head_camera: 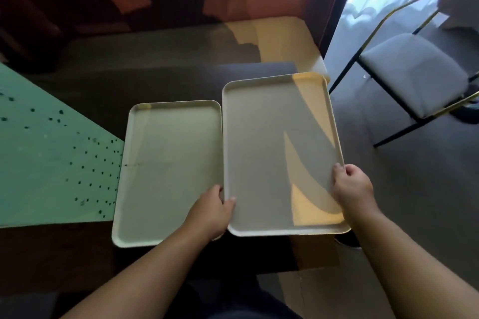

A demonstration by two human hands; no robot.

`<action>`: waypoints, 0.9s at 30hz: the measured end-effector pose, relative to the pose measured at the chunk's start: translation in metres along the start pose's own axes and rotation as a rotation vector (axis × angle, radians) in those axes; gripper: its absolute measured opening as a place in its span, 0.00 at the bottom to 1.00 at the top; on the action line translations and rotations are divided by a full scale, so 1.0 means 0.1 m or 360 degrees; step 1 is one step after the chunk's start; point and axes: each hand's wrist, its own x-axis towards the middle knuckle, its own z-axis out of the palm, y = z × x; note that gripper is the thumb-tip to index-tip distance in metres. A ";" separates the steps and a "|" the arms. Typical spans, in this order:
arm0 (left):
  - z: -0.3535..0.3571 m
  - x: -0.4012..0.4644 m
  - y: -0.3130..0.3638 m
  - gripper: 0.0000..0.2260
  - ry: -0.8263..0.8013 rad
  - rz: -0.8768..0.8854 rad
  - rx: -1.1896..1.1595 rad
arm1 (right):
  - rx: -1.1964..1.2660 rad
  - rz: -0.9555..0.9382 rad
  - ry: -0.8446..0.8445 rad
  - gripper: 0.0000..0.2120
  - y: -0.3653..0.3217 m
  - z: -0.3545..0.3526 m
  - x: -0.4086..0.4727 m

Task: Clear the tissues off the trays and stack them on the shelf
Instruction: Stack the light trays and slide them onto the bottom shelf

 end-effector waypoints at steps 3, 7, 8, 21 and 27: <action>-0.16 -0.05 -0.04 0.12 0.0213 0.0064 -0.0156 | 0.0126 -0.0043 -0.0034 0.15 -0.17 0.08 -0.09; -0.44 -0.11 -0.31 0.09 0.0474 -0.0066 -0.0300 | 0.0177 -0.0083 -0.0162 0.15 -0.28 0.62 -0.22; -0.50 -0.12 -0.42 0.09 0.0509 -0.0130 -0.0285 | 0.0189 -0.0059 -0.0224 0.15 -0.27 0.80 -0.26; -0.79 -0.28 -1.42 0.28 0.0636 -0.0506 -0.0252 | 0.0038 0.0007 -0.0435 0.14 -0.29 2.00 -0.81; -0.75 -0.32 -1.62 0.31 0.0613 -0.0463 -0.0383 | -0.0059 0.0070 -0.0388 0.13 -0.25 2.16 -0.94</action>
